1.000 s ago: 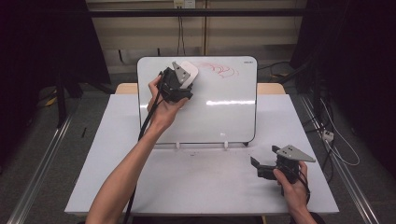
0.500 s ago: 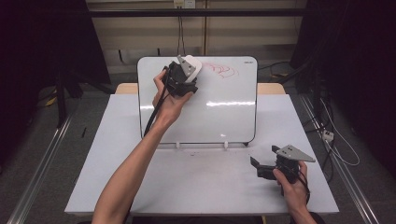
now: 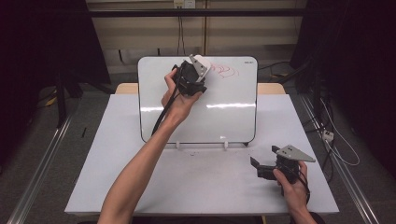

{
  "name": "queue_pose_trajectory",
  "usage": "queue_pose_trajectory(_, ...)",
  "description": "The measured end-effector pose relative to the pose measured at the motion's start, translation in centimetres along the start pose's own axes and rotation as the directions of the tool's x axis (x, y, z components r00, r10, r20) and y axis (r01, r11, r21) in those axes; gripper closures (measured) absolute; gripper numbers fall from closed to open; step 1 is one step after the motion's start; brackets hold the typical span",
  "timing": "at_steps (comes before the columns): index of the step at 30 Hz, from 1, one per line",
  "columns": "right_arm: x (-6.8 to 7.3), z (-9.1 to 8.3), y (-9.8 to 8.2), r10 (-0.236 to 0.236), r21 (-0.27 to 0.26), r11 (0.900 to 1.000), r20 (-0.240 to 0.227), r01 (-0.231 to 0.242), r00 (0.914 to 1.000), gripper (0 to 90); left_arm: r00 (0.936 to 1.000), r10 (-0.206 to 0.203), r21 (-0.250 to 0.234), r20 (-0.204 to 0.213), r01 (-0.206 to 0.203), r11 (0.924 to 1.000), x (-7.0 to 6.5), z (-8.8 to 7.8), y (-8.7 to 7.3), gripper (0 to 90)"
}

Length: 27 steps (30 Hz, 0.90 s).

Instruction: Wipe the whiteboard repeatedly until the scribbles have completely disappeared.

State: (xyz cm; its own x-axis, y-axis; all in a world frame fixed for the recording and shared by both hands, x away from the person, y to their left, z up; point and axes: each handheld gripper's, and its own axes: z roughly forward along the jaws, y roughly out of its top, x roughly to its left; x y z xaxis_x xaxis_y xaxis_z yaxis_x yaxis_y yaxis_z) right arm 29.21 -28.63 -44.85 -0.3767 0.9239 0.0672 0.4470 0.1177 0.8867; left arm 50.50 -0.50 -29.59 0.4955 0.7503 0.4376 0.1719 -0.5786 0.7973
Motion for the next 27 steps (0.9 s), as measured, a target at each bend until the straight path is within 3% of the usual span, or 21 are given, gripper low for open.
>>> queue_pose_trajectory(17, 0.0, 0.0, 0.0, 0.001, 0.001, 1.000, -0.002, -0.001, 1.0000, 4.8, 1.0000, 0.003, -0.011, -0.002, -0.003, 0.9999, -2.0, 0.5, 1.4, 31.0)
queue_pose_trajectory(27, -0.1, 0.0, 0.0, -0.004, -0.002, 1.000, -0.005, 0.004, 1.0000, 4.8, 0.9961, 0.080, -0.011, 0.038, -0.079, 0.9968, -4.8, 1.2, 3.0, 31.0)
